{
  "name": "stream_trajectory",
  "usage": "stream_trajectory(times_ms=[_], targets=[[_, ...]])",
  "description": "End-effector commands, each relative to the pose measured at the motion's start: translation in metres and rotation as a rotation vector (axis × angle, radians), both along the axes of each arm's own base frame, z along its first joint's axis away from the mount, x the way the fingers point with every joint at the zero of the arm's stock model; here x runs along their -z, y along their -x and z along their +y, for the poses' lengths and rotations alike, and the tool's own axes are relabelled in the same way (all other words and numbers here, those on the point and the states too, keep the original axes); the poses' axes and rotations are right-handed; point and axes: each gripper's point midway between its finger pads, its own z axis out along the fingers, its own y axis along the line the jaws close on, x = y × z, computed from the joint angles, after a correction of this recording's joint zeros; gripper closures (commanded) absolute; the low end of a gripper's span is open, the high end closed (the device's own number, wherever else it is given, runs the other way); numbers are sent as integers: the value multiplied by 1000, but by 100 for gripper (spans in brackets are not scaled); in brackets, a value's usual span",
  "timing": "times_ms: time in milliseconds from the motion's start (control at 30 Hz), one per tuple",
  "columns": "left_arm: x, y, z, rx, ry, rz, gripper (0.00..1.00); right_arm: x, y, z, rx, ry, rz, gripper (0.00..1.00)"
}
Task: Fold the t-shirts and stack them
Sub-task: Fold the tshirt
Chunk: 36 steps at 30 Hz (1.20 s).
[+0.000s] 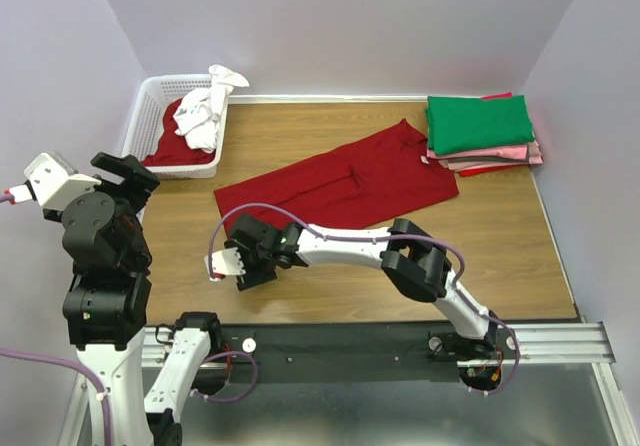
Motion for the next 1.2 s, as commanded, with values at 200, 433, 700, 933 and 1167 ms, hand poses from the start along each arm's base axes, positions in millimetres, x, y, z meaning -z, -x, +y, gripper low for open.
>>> stream_trajectory(times_ms=[200, 433, 700, 933, 1167], targets=[[18, 5, 9, -57, -1, 57, 16, 27, -39, 4, 160, 30, -118, 41], [18, 6, 8, -48, -19, 58, 16, 31, -9, -10, 95, 35, -4, 79], [35, -15, -7, 46, -38, 86, 16, 8, 77, -42, -93, 30, 118, 100], [50, -39, -39, 254, -117, 109, 16, 0, 144, -75, -201, 92, 226, 99], [80, -73, -95, 586, -179, 118, 16, -35, 137, -107, -212, 173, 137, 57]])
